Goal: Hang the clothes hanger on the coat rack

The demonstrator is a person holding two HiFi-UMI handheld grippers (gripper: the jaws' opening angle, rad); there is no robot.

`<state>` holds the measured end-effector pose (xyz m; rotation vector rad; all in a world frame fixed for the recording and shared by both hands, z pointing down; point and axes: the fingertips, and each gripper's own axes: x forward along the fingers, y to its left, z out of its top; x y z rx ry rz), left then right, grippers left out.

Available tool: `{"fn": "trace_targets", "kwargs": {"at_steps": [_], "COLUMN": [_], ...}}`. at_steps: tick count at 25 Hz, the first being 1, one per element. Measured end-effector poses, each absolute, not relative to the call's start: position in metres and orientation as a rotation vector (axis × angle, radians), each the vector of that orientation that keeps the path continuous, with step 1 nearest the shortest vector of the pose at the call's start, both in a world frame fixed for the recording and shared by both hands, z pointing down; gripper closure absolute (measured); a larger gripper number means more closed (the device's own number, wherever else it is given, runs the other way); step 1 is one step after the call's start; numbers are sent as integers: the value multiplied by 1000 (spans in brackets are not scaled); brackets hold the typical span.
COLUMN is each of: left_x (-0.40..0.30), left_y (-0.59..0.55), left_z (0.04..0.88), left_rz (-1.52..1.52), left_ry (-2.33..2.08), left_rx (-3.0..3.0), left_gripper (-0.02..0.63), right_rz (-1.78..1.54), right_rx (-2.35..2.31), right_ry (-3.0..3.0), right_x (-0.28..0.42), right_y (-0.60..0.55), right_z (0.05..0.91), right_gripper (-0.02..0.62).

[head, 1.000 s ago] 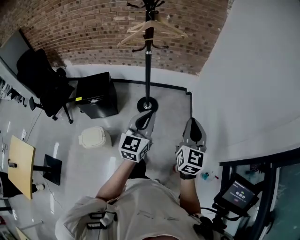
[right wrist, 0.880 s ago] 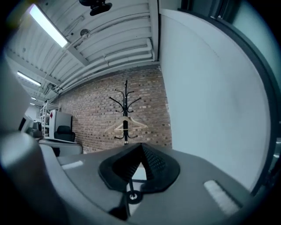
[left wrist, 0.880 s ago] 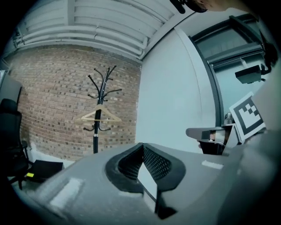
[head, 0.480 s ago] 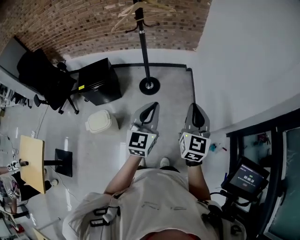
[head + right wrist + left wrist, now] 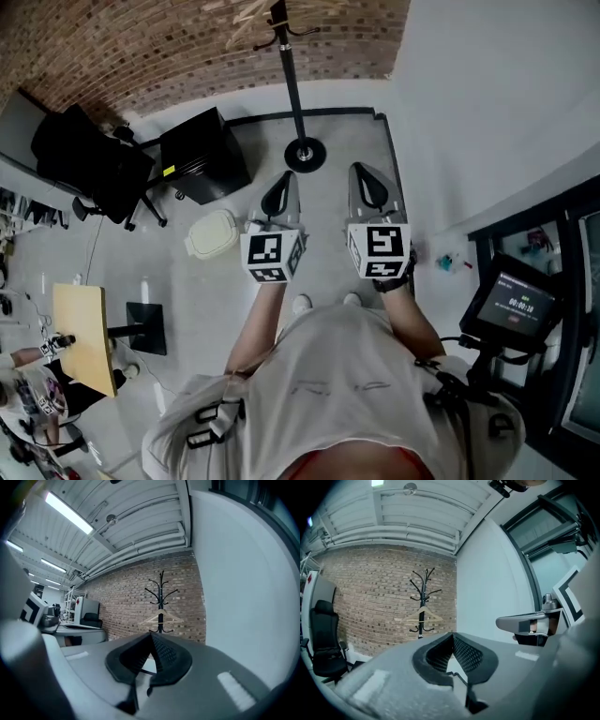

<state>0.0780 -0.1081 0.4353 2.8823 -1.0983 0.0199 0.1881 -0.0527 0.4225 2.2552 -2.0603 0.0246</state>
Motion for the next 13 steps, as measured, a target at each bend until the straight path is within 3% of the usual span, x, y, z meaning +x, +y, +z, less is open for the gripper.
{"fn": "trace_targets", "kwargs": {"at_steps": [13], "left_x": [51], "left_y": [-132], "left_z": [440], "left_rz": [0], "left_ry": [-1094], "left_rx": [2859], "left_gripper": [606], "right_rz": [67], "right_rx": [2065], "right_ry": [-2106], "right_x": [130], "right_y": [-81], "right_z": [435], "right_gripper": [591]}}
